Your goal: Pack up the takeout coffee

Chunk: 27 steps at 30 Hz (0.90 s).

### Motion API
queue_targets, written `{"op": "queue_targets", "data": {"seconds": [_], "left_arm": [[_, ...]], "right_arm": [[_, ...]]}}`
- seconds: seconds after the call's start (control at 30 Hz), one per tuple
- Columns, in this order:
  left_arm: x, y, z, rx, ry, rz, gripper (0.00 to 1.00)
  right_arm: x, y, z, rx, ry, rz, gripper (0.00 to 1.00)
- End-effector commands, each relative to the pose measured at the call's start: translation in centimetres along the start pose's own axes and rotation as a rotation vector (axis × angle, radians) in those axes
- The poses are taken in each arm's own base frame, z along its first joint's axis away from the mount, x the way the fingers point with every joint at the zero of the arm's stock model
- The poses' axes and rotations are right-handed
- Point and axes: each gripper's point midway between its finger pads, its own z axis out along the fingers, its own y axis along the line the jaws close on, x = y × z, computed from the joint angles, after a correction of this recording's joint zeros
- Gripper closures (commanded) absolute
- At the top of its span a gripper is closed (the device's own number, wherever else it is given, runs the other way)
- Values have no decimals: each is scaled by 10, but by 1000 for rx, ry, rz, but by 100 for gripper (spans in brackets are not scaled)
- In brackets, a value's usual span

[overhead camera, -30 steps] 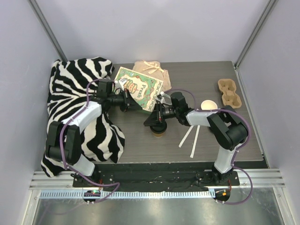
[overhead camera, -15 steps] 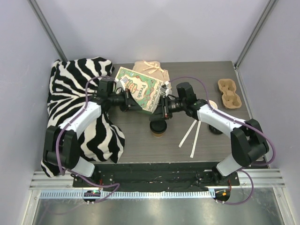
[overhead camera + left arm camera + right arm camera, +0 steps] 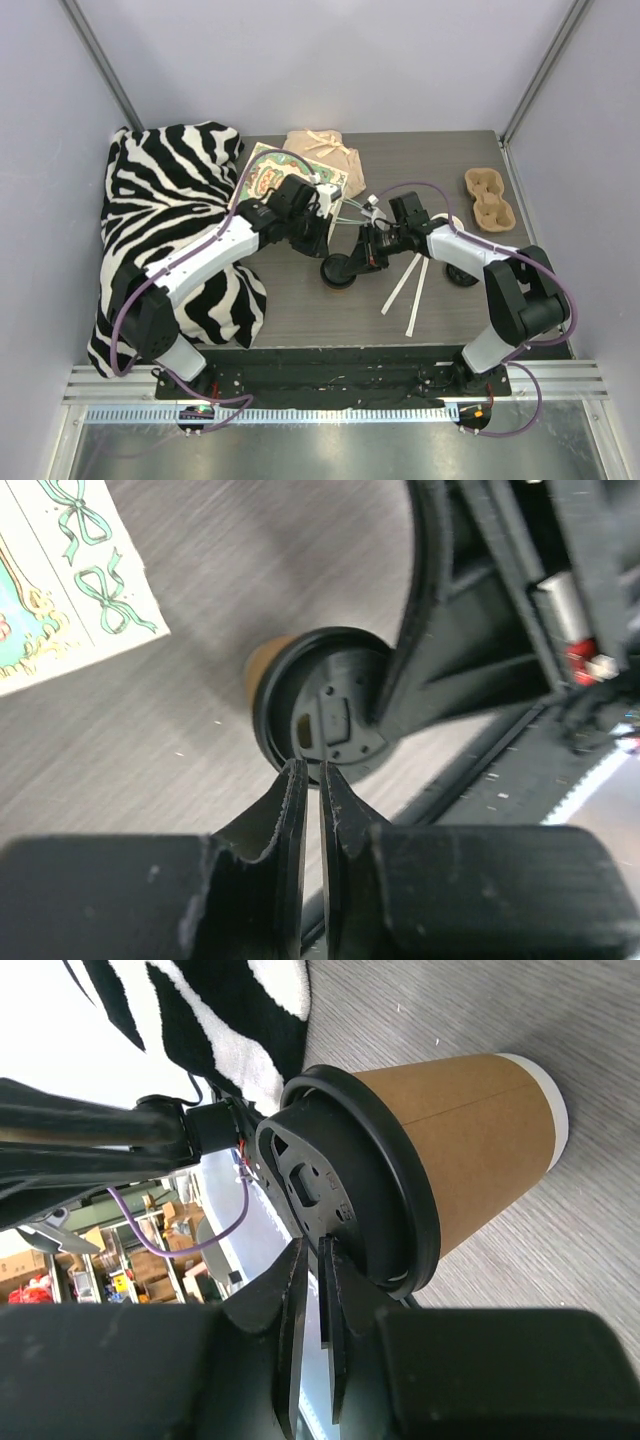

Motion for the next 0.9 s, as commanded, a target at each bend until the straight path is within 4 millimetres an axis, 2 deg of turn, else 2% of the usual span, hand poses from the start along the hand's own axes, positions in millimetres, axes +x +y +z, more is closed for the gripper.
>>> {"op": "queue_targets", "data": {"seconds": [0.0, 0.1, 0.2, 0.37, 0.57, 0.6, 0.7, 0.77, 0.83, 0.87], "left_arm": [[-9, 6, -2, -95, 4, 102, 85], [-23, 4, -10, -114, -28, 135, 82], [-29, 1, -15, -107, -38, 157, 78], [-23, -5, -10, -76, -22, 182, 76], [1, -4, 17, -33, 50, 184, 76], [12, 2, 28, -40, 87, 180, 77], [42, 20, 48, -78, 202, 163, 89], [54, 28, 53, -87, 238, 149, 96], [54, 32, 50, -85, 246, 128, 99], [46, 30, 47, -80, 226, 126, 100]], "right_arm": [[2, -14, 6, 33, 8, 7, 82], [1, -16, 6, 39, 6, 17, 82], [0, -20, 8, 44, 10, 28, 83], [-1, -22, 9, 49, 10, 37, 84], [-3, -29, 12, 60, 16, 57, 84], [-3, -32, 12, 66, 18, 65, 84], [-2, -38, 14, 79, 25, 74, 86], [0, -43, 16, 94, 36, 77, 86], [1, -47, 16, 103, 43, 78, 86], [1, -49, 16, 112, 49, 81, 87]]}}
